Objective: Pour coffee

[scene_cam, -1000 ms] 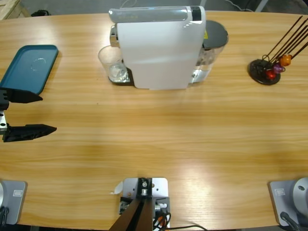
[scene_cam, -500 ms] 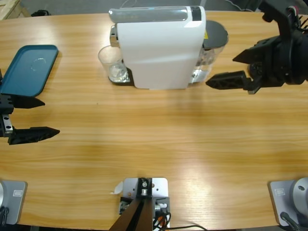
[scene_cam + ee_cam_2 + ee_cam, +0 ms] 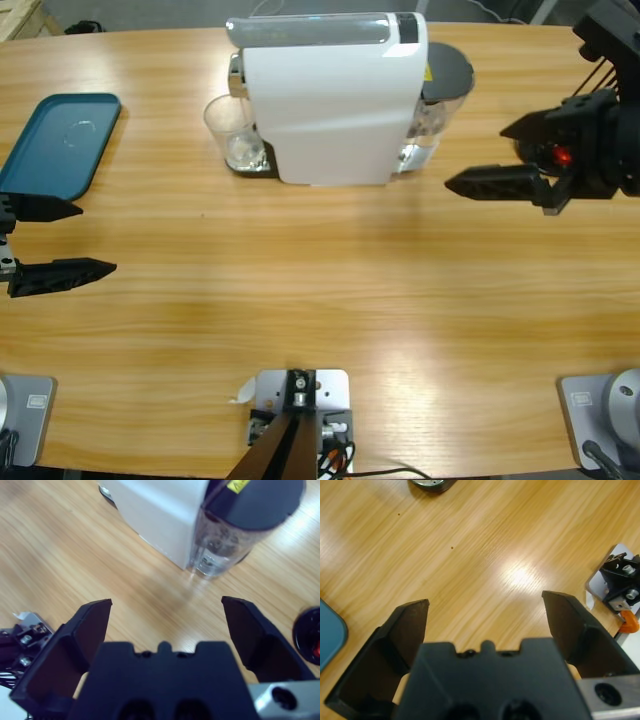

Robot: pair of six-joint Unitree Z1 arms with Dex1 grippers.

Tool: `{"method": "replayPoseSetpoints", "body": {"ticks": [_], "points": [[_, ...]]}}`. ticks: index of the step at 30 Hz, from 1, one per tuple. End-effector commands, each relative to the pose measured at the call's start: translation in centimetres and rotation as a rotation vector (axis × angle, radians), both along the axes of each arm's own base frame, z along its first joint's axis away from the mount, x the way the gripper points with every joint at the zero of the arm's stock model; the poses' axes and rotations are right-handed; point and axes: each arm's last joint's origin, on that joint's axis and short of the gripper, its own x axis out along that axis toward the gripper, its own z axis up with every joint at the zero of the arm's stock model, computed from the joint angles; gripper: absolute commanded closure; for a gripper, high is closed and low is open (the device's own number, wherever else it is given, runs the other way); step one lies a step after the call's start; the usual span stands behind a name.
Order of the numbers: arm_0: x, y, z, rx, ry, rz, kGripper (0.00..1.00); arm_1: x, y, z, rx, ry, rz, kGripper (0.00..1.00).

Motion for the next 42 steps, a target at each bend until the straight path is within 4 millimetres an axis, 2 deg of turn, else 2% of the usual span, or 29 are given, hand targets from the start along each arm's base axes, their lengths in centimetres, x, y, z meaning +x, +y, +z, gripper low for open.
{"method": "replayPoseSetpoints", "body": {"ticks": [1, 6, 10, 17, 26, 32, 42], "points": [[0.4, 0.0, 0.1, 0.089, -0.121, -0.157, 0.0, -0.3, -0.2, -1.2, -0.045, 0.007, -0.002, 0.0], [1.0, -0.2, 0.4, -0.007, -0.097, -0.187, 0.0, -0.1, 0.0, -1.6, -0.065, 0.019, -0.004, 0.0], [1.0, -0.1, -0.1, -0.008, -0.091, -0.207, 0.01, 0.6, 0.7, -2.8, -0.103, 0.063, -0.002, 0.0], [0.5, 0.1, 0.2, -0.019, -0.105, -0.203, 0.013, 1.2, 1.2, -1.3, -0.066, 0.018, -0.003, 0.0], [0.7, 0.1, -0.4, -0.016, -0.065, -0.175, 0.013, 1.7, 1.6, -1.4, -0.073, 0.022, -0.005, 0.0], [1.1, 0.4, -0.3, -0.014, -0.068, -0.148, 0.013, 1.2, 1.2, -0.8, -0.056, 0.002, -0.006, 0.0], [0.9, 0.5, -0.4, -0.015, -0.063, -0.148, 0.013, 0.4, 0.5, -1.3, -0.085, 0.035, -0.005, 0.0]]}}
